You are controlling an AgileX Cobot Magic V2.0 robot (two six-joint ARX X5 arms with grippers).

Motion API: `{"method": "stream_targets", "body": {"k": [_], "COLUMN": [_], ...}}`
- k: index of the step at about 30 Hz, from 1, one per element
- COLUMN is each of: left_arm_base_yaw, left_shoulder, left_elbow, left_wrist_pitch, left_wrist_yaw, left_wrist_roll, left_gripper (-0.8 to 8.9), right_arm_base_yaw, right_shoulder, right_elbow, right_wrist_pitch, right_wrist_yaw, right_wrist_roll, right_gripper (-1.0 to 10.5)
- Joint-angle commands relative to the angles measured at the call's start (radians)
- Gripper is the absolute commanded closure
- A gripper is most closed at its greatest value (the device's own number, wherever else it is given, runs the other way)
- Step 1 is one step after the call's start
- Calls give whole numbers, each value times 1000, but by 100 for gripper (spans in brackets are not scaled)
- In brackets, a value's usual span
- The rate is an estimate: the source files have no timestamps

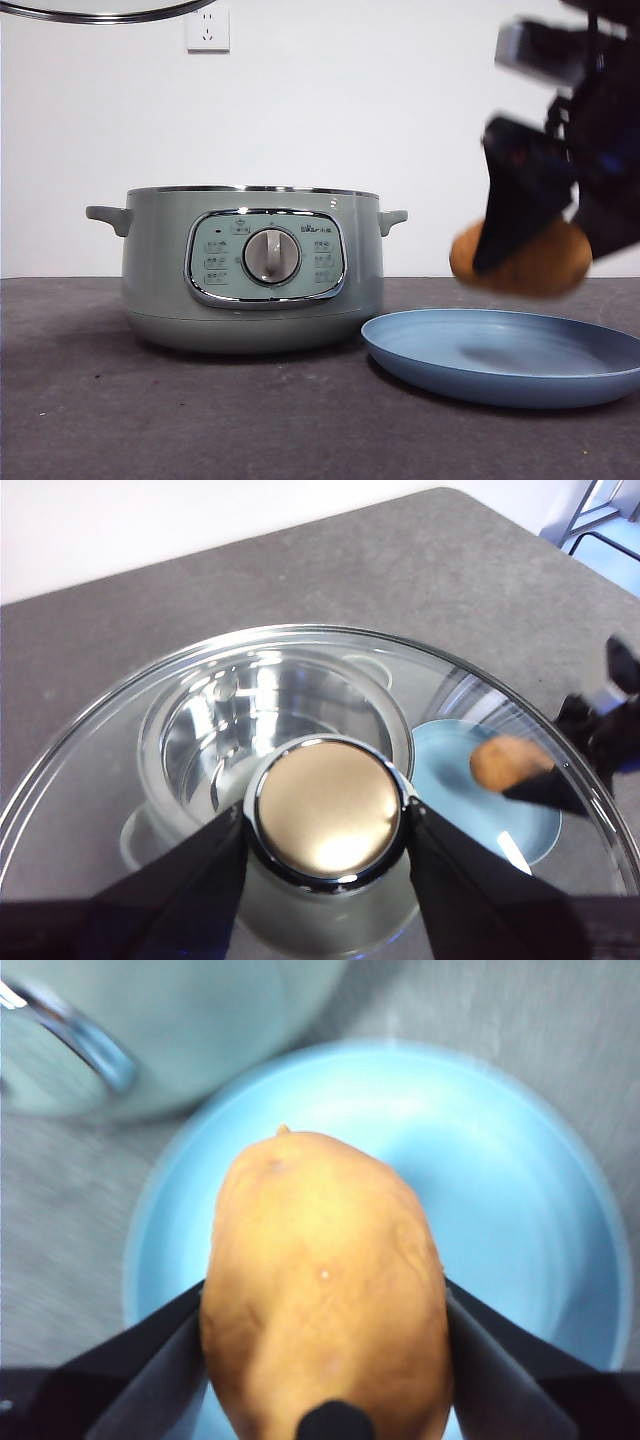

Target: Take the potato out from the steamer,put the potato on the plate,close the lid

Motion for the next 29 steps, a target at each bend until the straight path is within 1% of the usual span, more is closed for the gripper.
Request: {"method": "stream_targets", "body": {"k": [1, 8, 10, 12, 15, 16, 17, 21, 24, 29], "left_arm_base_yaw": [-19, -78, -88, -98, -107, -108, -109, -111, -111, -111], "left_shoulder": [22, 145, 186, 225, 289, 311, 334, 414, 470, 540], "left_elbow": [9, 9, 9, 9, 9, 9, 9, 9, 9, 9], "left_wrist_pitch": [83, 154, 187, 225, 298, 319, 339, 380, 397, 438], "left_wrist_yaw": [14, 8, 7, 7, 6, 6, 6, 6, 6, 2], "left_wrist_roll": [24, 68, 79, 83, 93, 95, 97, 103, 127, 128], "left_gripper": [822, 822, 822, 822, 822, 822, 822, 822, 822, 822], "right_arm_base_yaw": [-3, -3, -3, -3, -4, -5, -8, -12, -24, -27], "right_shoulder": [42, 141, 149, 150, 150, 150, 150, 150, 150, 145], "right_elbow": [-34, -41, -41, -41, -41, -41, -41, -41, -41, -41], "right_wrist_pitch": [41, 98, 97, 97, 98, 98, 98, 92, 91, 86], "right_wrist_yaw": [0, -1, 1, 3, 4, 4, 3, 4, 3, 3], "right_wrist_roll": [15, 16, 22, 28, 35, 42, 42, 43, 47, 50], "right_gripper": [960, 959, 923, 808, 508, 425, 381, 376, 376, 377]}}
